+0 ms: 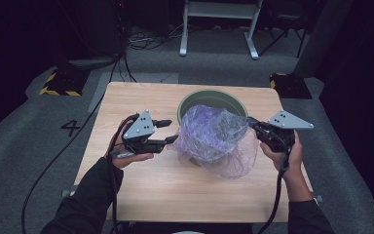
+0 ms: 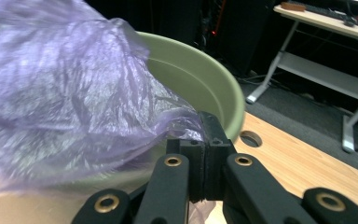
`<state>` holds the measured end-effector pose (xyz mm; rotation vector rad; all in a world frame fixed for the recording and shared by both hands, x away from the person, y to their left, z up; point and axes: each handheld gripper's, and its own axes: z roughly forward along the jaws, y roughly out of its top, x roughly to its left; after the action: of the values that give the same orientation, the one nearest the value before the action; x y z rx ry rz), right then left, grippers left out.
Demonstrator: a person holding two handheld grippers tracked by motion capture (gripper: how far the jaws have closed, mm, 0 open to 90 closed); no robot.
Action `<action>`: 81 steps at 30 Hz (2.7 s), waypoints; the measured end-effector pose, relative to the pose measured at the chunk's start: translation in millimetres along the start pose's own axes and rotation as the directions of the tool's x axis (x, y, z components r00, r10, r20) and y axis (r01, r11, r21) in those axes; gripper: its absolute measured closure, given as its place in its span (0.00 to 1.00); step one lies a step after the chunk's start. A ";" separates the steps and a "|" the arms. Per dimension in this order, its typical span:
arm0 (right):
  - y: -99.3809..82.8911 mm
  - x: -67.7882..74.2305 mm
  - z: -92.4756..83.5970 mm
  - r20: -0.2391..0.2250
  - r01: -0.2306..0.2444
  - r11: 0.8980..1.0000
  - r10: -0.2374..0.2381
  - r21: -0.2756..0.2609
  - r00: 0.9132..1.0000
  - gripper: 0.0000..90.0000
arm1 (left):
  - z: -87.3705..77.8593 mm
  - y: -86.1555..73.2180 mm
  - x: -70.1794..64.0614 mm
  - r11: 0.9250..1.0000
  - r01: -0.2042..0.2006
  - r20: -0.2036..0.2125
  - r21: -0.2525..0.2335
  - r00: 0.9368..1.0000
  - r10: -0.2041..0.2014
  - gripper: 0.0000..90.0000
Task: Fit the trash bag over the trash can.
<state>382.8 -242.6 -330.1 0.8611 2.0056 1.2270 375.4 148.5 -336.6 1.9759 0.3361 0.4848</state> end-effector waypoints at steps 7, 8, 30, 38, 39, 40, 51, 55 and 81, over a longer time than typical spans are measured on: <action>1.3 -9.6 7.3 0.016 -0.019 1.000 0.019 0.017 1.000 1.00 | -9.5 2.1 -10.1 0.998 0.026 0.048 -0.061 0.999 -0.023 0.24; 1.5 -9.8 7.4 0.016 -0.019 1.000 0.018 0.018 1.000 1.00 | -10.7 2.7 -14.0 0.998 0.020 0.056 -0.065 0.998 -0.016 0.20; 7.1 -15.4 18.2 0.018 0.008 0.999 -0.008 0.043 1.000 1.00 | 19.5 -15.0 0.0 0.999 0.003 0.022 -0.036 1.000 -0.003 0.79; 8.6 -25.4 23.9 0.019 0.002 0.998 -0.003 0.066 1.000 1.00 | 16.6 -3.5 16.9 0.992 0.048 0.005 -0.114 0.999 -0.048 0.97; 8.7 -27.2 25.7 0.019 -0.003 0.998 0.001 0.070 1.000 1.00 | 17.1 -1.8 18.8 0.991 0.057 0.001 -0.124 0.998 -0.057 0.98; 8.7 -28.7 27.2 0.019 -0.003 0.997 0.002 0.073 1.000 1.00 | 18.6 1.7 21.5 0.989 0.065 -0.006 -0.134 0.998 -0.067 0.98; 0.0 -38.8 37.6 0.013 -0.035 0.994 0.034 0.106 0.999 1.00 | 25.1 -6.3 35.1 0.991 0.111 -0.023 -0.077 0.993 -0.113 0.99; -5.9 -36.7 31.2 0.000 -0.028 0.994 0.028 0.109 1.000 0.95 | 17.1 -13.7 28.0 0.990 0.120 -0.002 -0.075 0.993 -0.120 0.86; 24.8 25.3 2.9 -0.128 0.416 0.909 -0.412 0.006 0.902 0.63 | 10.5 3.4 14.1 0.994 0.057 0.000 -0.094 0.998 -0.057 0.93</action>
<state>375.2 -212.4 -312.9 0.3446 2.1687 1.0216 392.8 144.9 -334.9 1.8700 0.3641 0.4589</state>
